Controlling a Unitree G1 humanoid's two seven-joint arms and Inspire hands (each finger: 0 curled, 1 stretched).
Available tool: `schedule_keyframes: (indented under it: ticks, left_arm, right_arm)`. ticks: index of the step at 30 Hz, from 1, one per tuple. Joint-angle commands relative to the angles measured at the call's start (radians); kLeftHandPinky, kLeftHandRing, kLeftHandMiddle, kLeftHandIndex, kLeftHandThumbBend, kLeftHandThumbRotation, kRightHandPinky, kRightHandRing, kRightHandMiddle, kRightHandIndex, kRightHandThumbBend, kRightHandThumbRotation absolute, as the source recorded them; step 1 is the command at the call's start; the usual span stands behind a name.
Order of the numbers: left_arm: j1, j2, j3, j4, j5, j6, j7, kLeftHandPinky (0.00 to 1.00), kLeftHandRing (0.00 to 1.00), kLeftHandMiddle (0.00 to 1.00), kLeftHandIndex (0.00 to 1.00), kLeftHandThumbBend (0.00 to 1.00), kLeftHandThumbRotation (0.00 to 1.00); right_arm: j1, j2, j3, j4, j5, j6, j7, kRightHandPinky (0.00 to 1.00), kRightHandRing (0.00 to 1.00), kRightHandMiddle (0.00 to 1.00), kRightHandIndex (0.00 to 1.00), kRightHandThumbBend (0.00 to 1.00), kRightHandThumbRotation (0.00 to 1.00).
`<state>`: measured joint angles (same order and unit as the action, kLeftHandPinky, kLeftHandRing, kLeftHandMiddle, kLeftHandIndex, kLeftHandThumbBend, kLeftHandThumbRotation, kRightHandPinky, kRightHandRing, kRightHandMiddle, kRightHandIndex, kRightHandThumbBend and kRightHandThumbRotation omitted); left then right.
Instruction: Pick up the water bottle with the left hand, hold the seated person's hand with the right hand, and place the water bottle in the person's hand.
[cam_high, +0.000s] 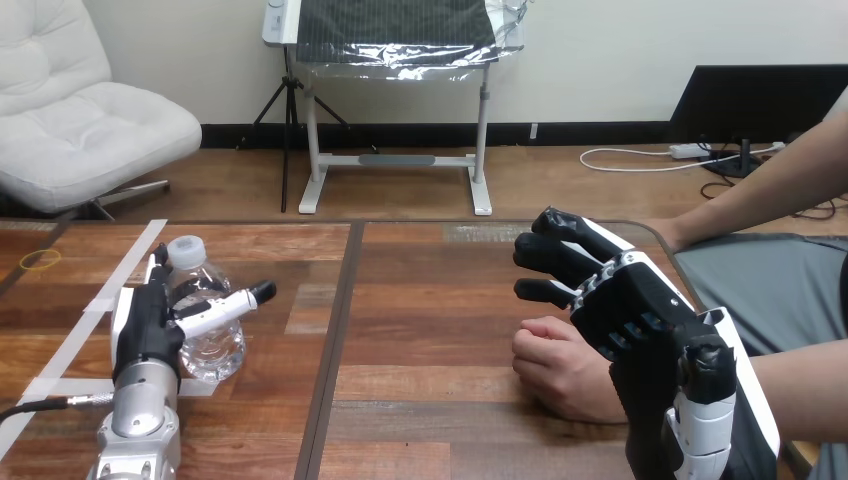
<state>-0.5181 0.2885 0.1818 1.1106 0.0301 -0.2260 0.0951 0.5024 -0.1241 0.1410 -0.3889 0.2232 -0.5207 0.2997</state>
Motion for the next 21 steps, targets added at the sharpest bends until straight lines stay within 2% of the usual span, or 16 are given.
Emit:
schedule_keyframes:
  ticks: [1,12,17,21]
  left_arm:
    - [-0.097,-0.009,-0.021,0.004,0.013,0.005,0.005,0.93,1.00,1.00,1.00,1.00,0.12]
    - [-0.106,-0.018,-0.022,0.001,0.004,0.028,0.017,0.91,0.98,1.00,1.00,1.00,0.09]
    - [-0.110,-0.022,-0.021,0.004,0.005,0.037,0.029,0.86,0.95,0.98,0.98,0.99,0.09]
    - [-0.118,-0.028,-0.022,0.000,0.008,0.067,0.057,0.82,0.92,0.95,0.95,0.96,0.09]
  right_arm:
    - [-0.032,0.001,-0.010,-0.040,0.007,-0.008,-0.004,0.76,0.82,0.80,0.81,0.80,1.00]
    - [-0.027,0.001,-0.009,-0.050,0.007,0.002,-0.008,0.76,0.82,0.79,0.81,0.81,1.00]
    - [-0.029,0.001,-0.009,-0.047,0.008,-0.002,-0.007,0.77,0.82,0.79,0.81,0.80,1.00]
    - [-0.025,0.002,-0.010,-0.053,0.002,0.003,-0.012,0.77,0.82,0.79,0.81,0.80,1.00]
